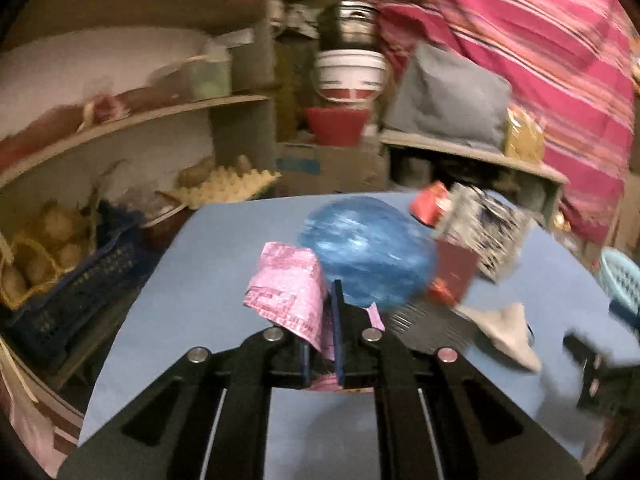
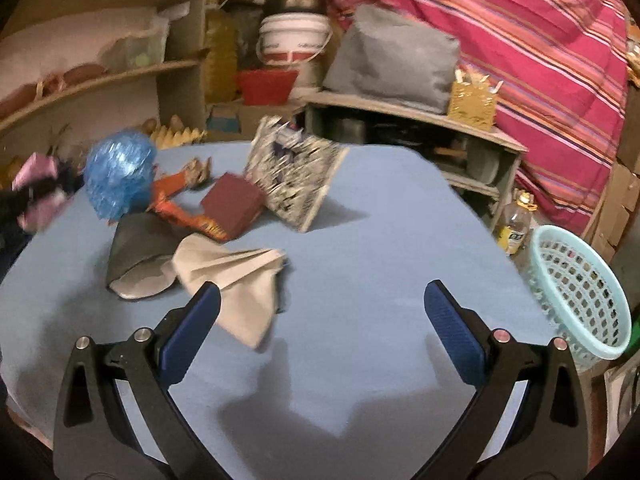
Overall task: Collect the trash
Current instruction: 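Grasp the pink foil bag with the left tool while the right tool grasps the beige cloth, then carry the beige cloth to the blue basket and open the right tool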
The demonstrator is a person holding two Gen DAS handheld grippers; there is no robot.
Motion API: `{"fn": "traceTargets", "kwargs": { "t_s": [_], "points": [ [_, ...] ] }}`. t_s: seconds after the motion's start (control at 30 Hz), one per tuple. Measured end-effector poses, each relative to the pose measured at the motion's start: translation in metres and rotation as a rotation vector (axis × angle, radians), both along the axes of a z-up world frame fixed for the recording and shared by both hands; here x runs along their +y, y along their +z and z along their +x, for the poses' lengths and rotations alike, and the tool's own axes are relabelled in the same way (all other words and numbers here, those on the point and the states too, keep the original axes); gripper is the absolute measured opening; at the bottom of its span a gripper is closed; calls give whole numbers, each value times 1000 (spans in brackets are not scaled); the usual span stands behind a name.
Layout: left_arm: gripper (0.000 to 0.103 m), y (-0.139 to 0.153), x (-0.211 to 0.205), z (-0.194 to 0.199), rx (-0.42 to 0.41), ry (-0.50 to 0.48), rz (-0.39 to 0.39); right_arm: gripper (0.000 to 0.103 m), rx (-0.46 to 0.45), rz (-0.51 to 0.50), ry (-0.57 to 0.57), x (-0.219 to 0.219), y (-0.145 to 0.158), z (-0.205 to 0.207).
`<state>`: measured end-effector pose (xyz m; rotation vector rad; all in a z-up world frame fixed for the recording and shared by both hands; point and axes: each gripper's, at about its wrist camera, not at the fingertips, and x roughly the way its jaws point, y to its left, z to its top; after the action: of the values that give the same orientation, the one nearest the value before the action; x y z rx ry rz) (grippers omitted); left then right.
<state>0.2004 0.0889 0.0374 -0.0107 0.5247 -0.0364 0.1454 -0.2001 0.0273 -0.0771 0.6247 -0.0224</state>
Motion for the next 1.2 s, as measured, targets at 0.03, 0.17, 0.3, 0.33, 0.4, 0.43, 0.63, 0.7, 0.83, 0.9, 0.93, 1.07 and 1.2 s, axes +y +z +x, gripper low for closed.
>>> {"fn": "traceTargets", "kwargs": {
  "t_s": [0.03,0.17,0.3,0.33,0.4,0.43,0.63,0.7,0.83,0.9,0.93,1.07,1.2],
  "points": [
    [9,-3,9,3,10,14,-23,99,15,-8,11,7,-4,3],
    [9,-5,29,10,27,61,-46,99,53,-55,33,28,-15,17],
    [9,-4,35,14,43,76,-75,99,99,-120,40,46,-23,34],
    [9,-3,34,13,37,79,-66,99,105,-141,37,48,-24,37],
    [9,0,28,10,17,83,-30,90,112,-176,43,53,-26,45],
    [9,0,26,9,9,81,-17,82,113,-177,52,53,-25,47],
    [9,-3,5,13,20,49,17,25,161,-94,143,33,-21,58],
    [9,-3,0,13,28,38,7,12,153,-63,161,17,-14,54],
    [9,0,-19,11,20,9,8,8,122,17,163,-23,3,40],
    [9,6,-32,9,8,-4,3,8,96,42,142,-53,16,30],
    [9,9,-40,8,4,-21,-7,8,81,49,125,-69,23,24],
    [9,24,-83,2,-25,-88,6,7,28,80,32,-138,51,13],
    [9,40,-133,4,-31,-177,-21,8,-12,135,-80,-215,72,0]
  ]
}}
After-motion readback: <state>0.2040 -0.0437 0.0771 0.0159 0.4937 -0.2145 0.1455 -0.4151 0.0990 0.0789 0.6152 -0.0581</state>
